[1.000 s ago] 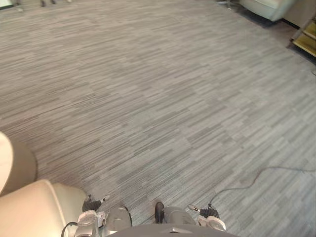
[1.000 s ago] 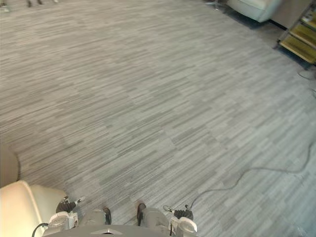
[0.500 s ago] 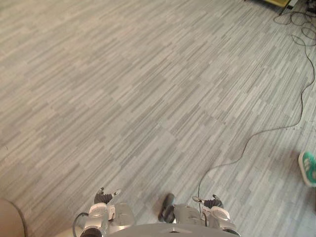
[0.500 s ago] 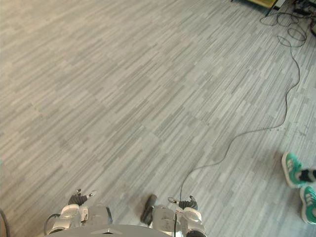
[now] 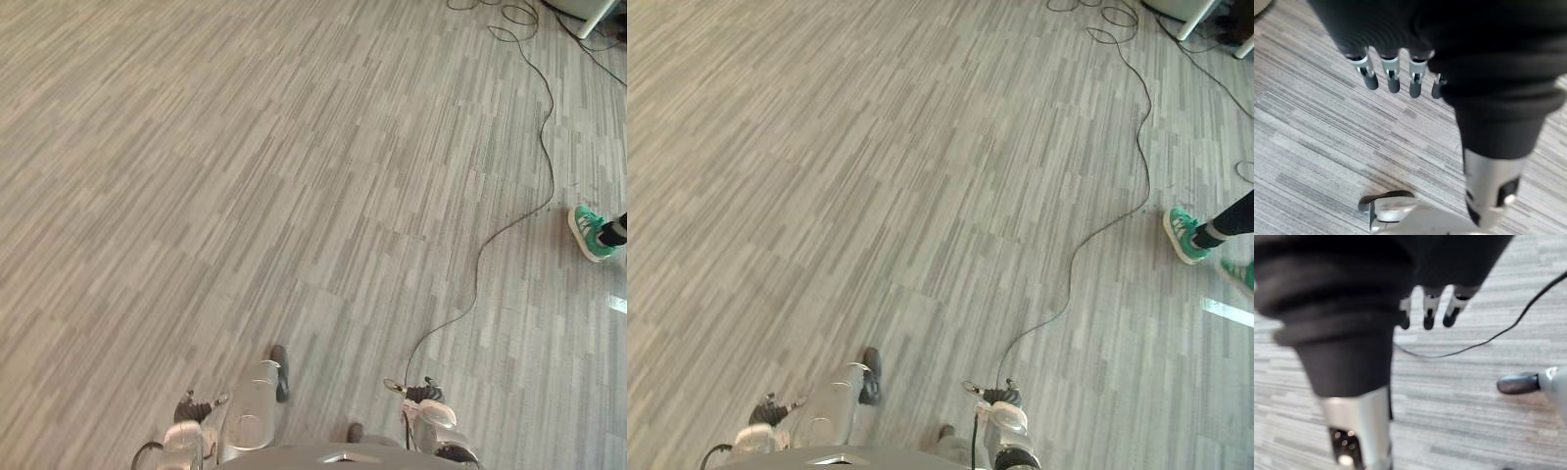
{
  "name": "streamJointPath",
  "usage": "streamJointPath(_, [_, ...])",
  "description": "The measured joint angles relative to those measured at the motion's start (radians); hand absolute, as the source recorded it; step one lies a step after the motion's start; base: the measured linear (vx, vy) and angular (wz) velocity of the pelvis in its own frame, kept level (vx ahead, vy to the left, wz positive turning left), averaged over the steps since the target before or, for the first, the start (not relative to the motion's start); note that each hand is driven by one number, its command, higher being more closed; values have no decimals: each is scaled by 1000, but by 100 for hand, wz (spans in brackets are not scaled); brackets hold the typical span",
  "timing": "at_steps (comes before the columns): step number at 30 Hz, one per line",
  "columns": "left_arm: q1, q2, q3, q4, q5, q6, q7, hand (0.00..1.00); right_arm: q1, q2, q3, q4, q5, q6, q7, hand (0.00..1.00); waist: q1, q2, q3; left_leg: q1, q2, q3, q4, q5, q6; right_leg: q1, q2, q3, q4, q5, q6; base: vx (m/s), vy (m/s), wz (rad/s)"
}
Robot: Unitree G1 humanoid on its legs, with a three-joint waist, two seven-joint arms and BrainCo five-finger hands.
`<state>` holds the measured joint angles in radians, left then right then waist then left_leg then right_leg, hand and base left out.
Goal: Pick up cushions and gather them together orderly.
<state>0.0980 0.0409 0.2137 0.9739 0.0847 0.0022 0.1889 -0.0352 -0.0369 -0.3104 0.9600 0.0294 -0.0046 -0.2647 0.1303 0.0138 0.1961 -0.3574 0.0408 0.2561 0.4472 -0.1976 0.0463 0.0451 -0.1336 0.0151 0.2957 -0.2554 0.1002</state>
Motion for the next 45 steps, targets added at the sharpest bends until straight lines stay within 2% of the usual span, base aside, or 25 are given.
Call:
streamJointPath(3, [5,18,-25,-1,2,2,-1,0,33,16,-10,0,-23,9,4,0,-2,-24,-11,55,-34,16,2,-46,25,-110,-25,51,306,4,119,358,135,-4])
streamJointPath(4, [7,22,-30,-4,8,5,0,0,51,21,-9,-1,-34,9,4,0,-8,-30,-8,103,-48,17,1,-70,33,-162,-32,67,472,68,194,282,71,-2])
streamJointPath(5, [9,26,-36,-4,10,9,0,0,63,24,-8,-2,-36,8,5,0,-16,-32,-7,139,-52,17,0,-88,35,-196,-37,67,584,93,195,455,86,-2])
streamJointPath(6, [17,32,-51,-6,17,16,0,0,71,16,-9,-15,-33,8,13,0,-33,-33,-6,210,-53,16,-8,-119,38,-256,-45,39,749,86,171,419,34,-5])
streamJointPath(8, [21,36,-59,-8,18,18,0,0,73,10,-7,-40,-37,8,21,0,-51,-28,-6,303,-50,18,-57,-133,34,-320,-59,-49,817,42,73,364,1,-7])
streamJointPath(11, [13,31,-59,-19,17,18,0,0,63,10,-9,-42,-37,3,38,0,-59,-15,-4,453,-17,24,-163,-133,31,-413,-53,-212,675,-30,-25,432,-73,-11])
streamJointPath(13, [10,29,-59,-19,17,18,0,0,55,9,-8,-45,-36,-1,39,0,-65,-11,-4,497,5,25,-197,-133,31,-449,-39,-256,565,-35,-39,341,-101,-3])
streamJointPath(16, [8,36,-69,-12,19,18,-1,0,38,1,-8,-43,-37,0,38,0,-92,-10,-3,569,46,7,-249,-129,9,-512,17,-256,171,98,-54,558,-241,23])
streamJointPath(17, [10,39,-70,-8,21,18,0,0,44,-9,-6,-40,-38,4,38,0,-100,-16,-5,595,45,-21,-258,-129,4,-493,25,-220,-4,191,-53,505,-259,46])
streamJointPath(18, [12,42,-70,-3,29,18,1,0,63,-14,-7,-38,-37,9,39,0,-107,-29,-8,620,34,-57,-258,-136,-39,-475,20,-183,-103,291,-41,499,-255,50])
streamJointPath(19, [8,38,-70,5,31,18,1,0,68,-16,-12,-38,-37,10,38,0,-113,-25,-9,639,39,-82,-254,-145,-54,-465,21,-175,-85,377,-56,593,-293,43])
streamJointPath(20, [-1,7,-71,35,40,17,0,0,69,-57,-16,-26,-39,12,38,0,-114,42,-16,647,87,-127,-219,-136,-71,-491,54,-182,33,355,-75,447,-209,19])
streamJointPath(22, [-2,-23,-59,38,45,16,1,0,69,-67,-26,-33,-43,10,38,0,-112,77,-26,590,128,-163,-62,-61,-116,-493,81,-199,115,276,-110,568,-252,-9])
streamJointPath(25, [-8,-23,-35,34,49,16,-1,0,78,-56,-28,-39,-42,13,37,0,-123,78,-24,491,161,-213,200,104,-121,-421,102,-217,120,204,-125,527,-203,3])
streamJointPath(26, [-7,-23,-17,18,54,15,-4,0,89,-51,-25,-44,-42,12,36,0,-122,76,-18,397,189,-224,450,124,-138,-338,122,-221,98,156,-144,428,-135,14])
streamJointPath(29, [-6,-15,-15,-21,55,12,-14,0,107,-49,-12,-41,-28,12,35,0,-87,65,-2,258,230,-134,700,62,-101,-180,140,-221,50,94,-148,424,-93,3])
streamJointPath(33, [4,-14,-20,-50,55,14,-19,0,94,-23,-5,-44,-16,10,34,0,-69,67,-4,80,223,-37,640,-5,-79,-52,131,-217,-42,71,-123,366,41,-1])
streamJointPath(35, [10,-10,-23,-57,55,13,-19,0,89,-10,-11,-37,-15,12,35,0,-57,56,-1,10,176,8,425,-33,-85,20,102,-216,-114,66,-108,522,169,2])
streamJointPath(36, [12,-10,-40,-59,55,13,-16,0,88,-10,-19,-29,-14,12,33,0,-45,51,-2,11,131,17,206,-18,-101,44,81,-213,-138,61,-93,390,174,-13])
streamJointPath(37, [14,-8,-55,-58,55,13,-16,0,80,-13,-29,-12,-15,11,33,0,-38,57,-5,25,94,0,-53,55,-115,64,67,-202,-153,47,-69,514,257,-39])
streamJointPath(38, [26,-12,-61,-46,55,13,-16,0,69,-13,-38,5,-14,14,32,0,-22,55,-3,52,71,-9,-174,232,-101,89,54,-169,-169,33,-47,446,214,-44])
streamJointPath(40, [23,2,-58,-29,55,14,-11,0,64,14,-36,4,-14,20,24,0,-23,30,-6,74,42,18,-133,190,-17,135,51,-122,-227,73,-67,583,198,-17])
streamJointPath(43, [16,9,-38,-18,54,11,-8,0,46,34,-46,3,-15,20,23,0,-3,17,5,-31,65,21,138,106,-24,179,39,-92,-225,143,-56,344,134,-8])
streamJointPath(44, [18,11,-25,-14,54,13,-8,0,60,34,-50,2,-15,21,21,0,-1,4,-15,-19,34,-23,82,93,-25,179,17,-73,-199,131,-41,354,227,-30])
streamJointPath(45, [51,-8,-35,-10,54,14,-8,0,75,16,-55,3,-17,18,21,0,4,27,-44,8,34,-56,-1,67,14,148,30,-51,-86,93,10,235,194,-21])
